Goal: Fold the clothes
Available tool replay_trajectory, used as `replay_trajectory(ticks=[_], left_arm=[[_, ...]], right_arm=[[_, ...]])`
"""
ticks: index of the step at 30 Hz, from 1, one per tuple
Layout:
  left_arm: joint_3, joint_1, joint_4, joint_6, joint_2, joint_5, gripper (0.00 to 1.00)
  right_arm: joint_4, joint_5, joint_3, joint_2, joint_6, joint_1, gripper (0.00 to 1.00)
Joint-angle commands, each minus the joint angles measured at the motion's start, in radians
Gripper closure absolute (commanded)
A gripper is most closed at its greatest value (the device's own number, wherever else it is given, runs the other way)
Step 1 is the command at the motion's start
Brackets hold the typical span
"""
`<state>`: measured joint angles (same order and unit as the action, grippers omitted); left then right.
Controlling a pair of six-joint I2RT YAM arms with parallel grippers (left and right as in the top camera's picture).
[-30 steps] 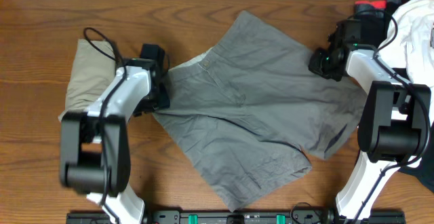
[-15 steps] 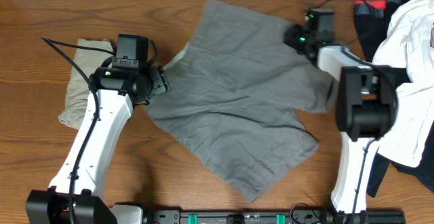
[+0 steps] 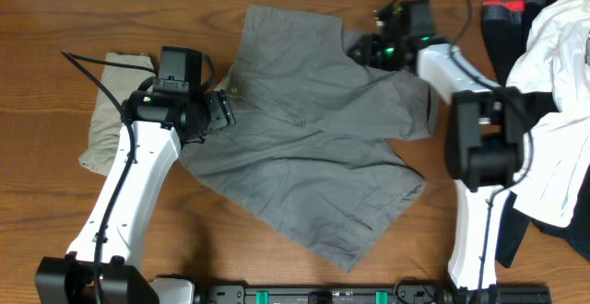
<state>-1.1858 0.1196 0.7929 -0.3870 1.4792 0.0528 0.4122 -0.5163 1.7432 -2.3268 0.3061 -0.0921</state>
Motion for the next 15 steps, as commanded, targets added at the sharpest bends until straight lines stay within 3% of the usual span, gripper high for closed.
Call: replay_trajectory(ticks=[1,7,12,15], left_arm=[[0.002,-0.001,0.001,0.017,0.013,-0.018,0.22],[0.004,-0.001,-0.013,0.044,0.043,-0.077,0.19],[0.004,-0.001,-0.029,0.076,0.137,-0.076,0.20],[0.004,-0.001,-0.032,0.080,0.204,-0.076,0.26]], right_arm=[[0.086,0.078,0.009,0.143,-0.079,0.094,0.48],[0.207,0.145,0.006,0.148,-0.069,0.234,0.46],[0.187,0.142,-0.006,0.069,-0.068,0.272,0.46],[0.128,0.090,-0.006,0.011,-0.068,0.267,0.45]])
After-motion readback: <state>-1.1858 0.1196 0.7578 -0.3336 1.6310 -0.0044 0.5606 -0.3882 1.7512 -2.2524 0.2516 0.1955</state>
